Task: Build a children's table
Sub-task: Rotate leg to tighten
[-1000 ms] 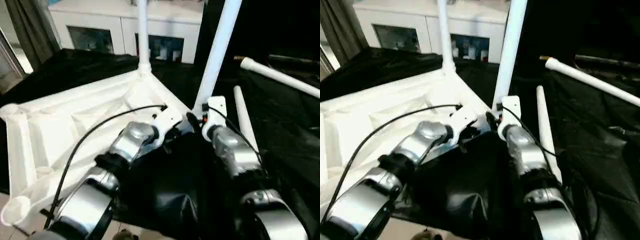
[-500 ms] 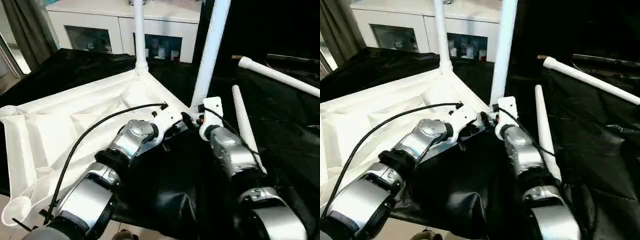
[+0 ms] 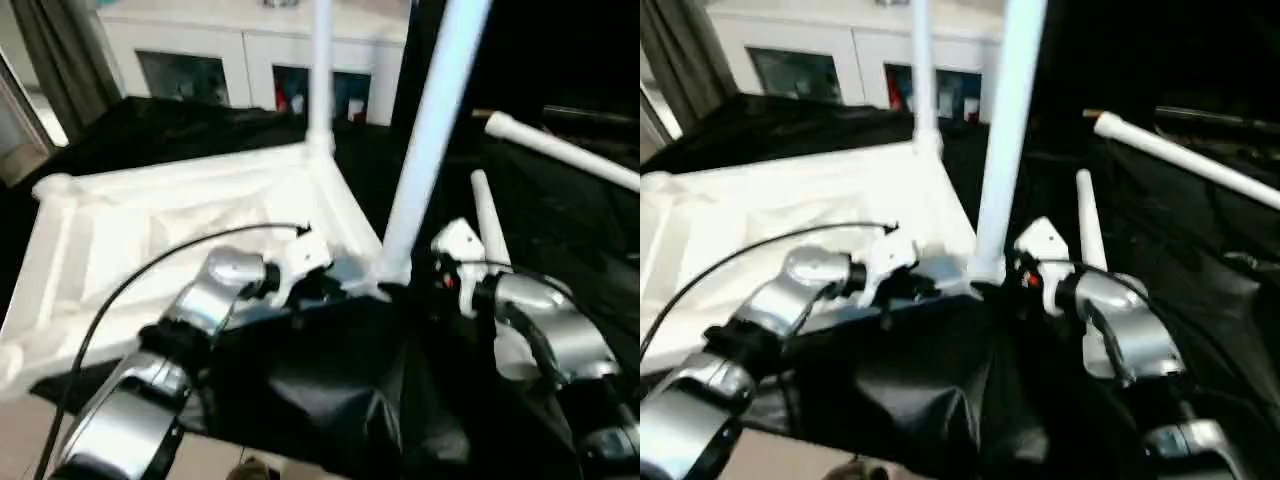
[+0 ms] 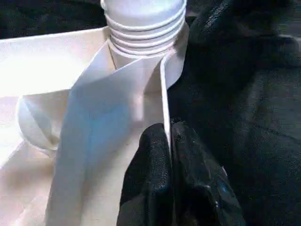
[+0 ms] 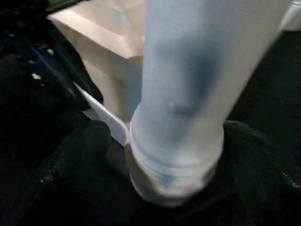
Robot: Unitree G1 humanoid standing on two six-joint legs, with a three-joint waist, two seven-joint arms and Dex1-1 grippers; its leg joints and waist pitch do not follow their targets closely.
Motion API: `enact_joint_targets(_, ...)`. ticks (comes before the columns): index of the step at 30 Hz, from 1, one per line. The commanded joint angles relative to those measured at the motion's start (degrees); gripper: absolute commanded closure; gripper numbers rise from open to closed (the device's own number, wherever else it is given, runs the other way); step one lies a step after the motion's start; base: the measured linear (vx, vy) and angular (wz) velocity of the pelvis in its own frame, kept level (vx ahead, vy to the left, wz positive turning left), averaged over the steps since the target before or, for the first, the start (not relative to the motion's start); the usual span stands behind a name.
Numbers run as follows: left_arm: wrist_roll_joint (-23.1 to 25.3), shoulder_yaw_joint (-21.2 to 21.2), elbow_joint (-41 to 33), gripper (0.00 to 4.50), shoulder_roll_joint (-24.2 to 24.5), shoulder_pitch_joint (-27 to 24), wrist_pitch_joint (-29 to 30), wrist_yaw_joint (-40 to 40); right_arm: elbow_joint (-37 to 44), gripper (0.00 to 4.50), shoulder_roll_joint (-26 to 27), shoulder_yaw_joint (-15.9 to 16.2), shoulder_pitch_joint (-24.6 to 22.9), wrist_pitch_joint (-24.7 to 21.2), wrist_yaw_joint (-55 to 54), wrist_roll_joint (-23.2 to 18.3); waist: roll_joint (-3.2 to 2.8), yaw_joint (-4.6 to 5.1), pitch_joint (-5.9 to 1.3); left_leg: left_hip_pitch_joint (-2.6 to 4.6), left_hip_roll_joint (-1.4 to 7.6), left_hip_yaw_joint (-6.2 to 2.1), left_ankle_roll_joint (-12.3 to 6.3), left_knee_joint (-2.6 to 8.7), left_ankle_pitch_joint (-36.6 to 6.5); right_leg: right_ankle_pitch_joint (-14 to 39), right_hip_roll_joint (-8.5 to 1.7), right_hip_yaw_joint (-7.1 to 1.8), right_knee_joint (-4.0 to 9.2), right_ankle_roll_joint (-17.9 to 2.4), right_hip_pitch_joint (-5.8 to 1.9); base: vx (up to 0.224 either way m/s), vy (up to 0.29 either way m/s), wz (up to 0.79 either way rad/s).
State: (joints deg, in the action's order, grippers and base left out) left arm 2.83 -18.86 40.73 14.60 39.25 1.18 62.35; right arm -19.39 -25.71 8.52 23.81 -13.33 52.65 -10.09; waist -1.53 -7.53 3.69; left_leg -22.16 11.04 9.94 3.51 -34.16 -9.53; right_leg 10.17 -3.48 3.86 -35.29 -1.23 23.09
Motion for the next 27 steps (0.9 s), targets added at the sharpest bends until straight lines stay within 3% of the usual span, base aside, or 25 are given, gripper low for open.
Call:
enact_joint_targets(1, -3.6, 0.1, -4.8, 4.50, 0.6, -0.2, -2.2, 3.1, 3.7, 0.42, -1.2, 1.8, -1.2, -1.4, 4.4, -1.8, 0.64, -0.22, -4.26, 1.18, 2.55, -0.68, -3.44, 3.72, -12.5, 15.2, -5.26, -2.78, 4.84, -11.5, -2.95, 0.000, 0.000, 0.00)
enact_joint_targets(4, -3.7, 0.4, -5.9, 4.50, 2.0, -0.9, -1.9, 4.4, 5.0, 0.42, -2.0, 1.7, -1.7, -2.5, 5.7, -2.4, 0.61, -0.53, -4.20, 1.27, 2.58, -0.71, -2.94, 3.94, -13.4, 17.9, -5.11, -2.81, 5.06, -10.2, -2.66, 0.000, 0.000, 0.00)
enact_joint_targets(8, -4.3, 0.9, -8.8, 4.50, 3.3, -2.3, -0.4, 6.2, 6.3, 0.42, -2.7, 1.7, -2.0, -3.9, 7.0, -3.1, 0.63, -0.62, -4.34, 1.19, 2.61, -0.81, -2.58, 3.92, -12.5, 16.6, -5.21, -2.81, 4.80, -10.1, -2.62, 0.000, 0.000, 0.00)
enact_joint_targets(9, -4.4, 1.0, -9.9, 4.50, 3.6, -2.8, 0.1, 6.7, 6.5, 0.68, -2.7, 1.7, -2.0, -4.3, 7.3, -3.2, 0.64, -0.63, -4.34, 1.11, 2.56, -0.76, -2.67, 3.88, -12.2, 15.9, -5.12, -2.82, 4.74, -10.3, -2.63, 0.000, 0.000, 0.00)
enact_joint_targets(11, -4.3, 1.0, -10.6, 4.50, 3.7, -3.2, 0.5, 6.9, 6.2, 0.68, -2.4, 1.7, -1.7, -4.5, 7.3, -3.1, 0.60, -0.72, -4.44, 1.10, 2.62, -0.77, -2.76, 3.81, -11.4, 14.6, -5.18, -2.82, 4.56, -10.6, -2.62, 0.000, 0.000, 0.00)
enact_joint_targets(15, -4.4, 0.8, -11.5, 4.50, 3.8, -3.6, 1.1, 7.0, 6.6, 1.15, -2.1, 1.9, -1.8, -5.3, 7.3, -3.3, 0.61, -0.71, -4.53, 0.95, 2.51, -0.73, -2.94, 3.70, -10.4, 12.5, -5.12, -2.77, 4.35, -11.0, -2.77, 0.000, 0.000, 0.00)
enact_joint_targets(22, -4.3, 0.9, -12.3, 4.50, 3.9, -3.8, 1.8, 7.0, 7.1, 1.68, -2.1, 2.4, -2.3, -5.9, 7.7, -2.9, 0.60, -0.73, -4.46, 1.07, 2.46, -0.73, -2.56, 3.75, -11.2, 14.6, -5.12, -2.77, 4.60, -10.4, -2.75, 0.000, 0.000, 0.00)
enact_joint_targets(27, -3.8, 1.7, -11.7, 4.50, 3.3, -3.5, 2.2, 4.6, 5.4, 1.82, -0.4, 2.1, -2.8, -5.1, 4.6, -1.6, 0.62, -0.68, -4.51, 1.03, 2.45, -0.75, -2.50, 3.74, -10.8, 14.1, -5.12, -2.75, 4.54, -10.3, -2.72, 0.000, 0.000, 0.00)
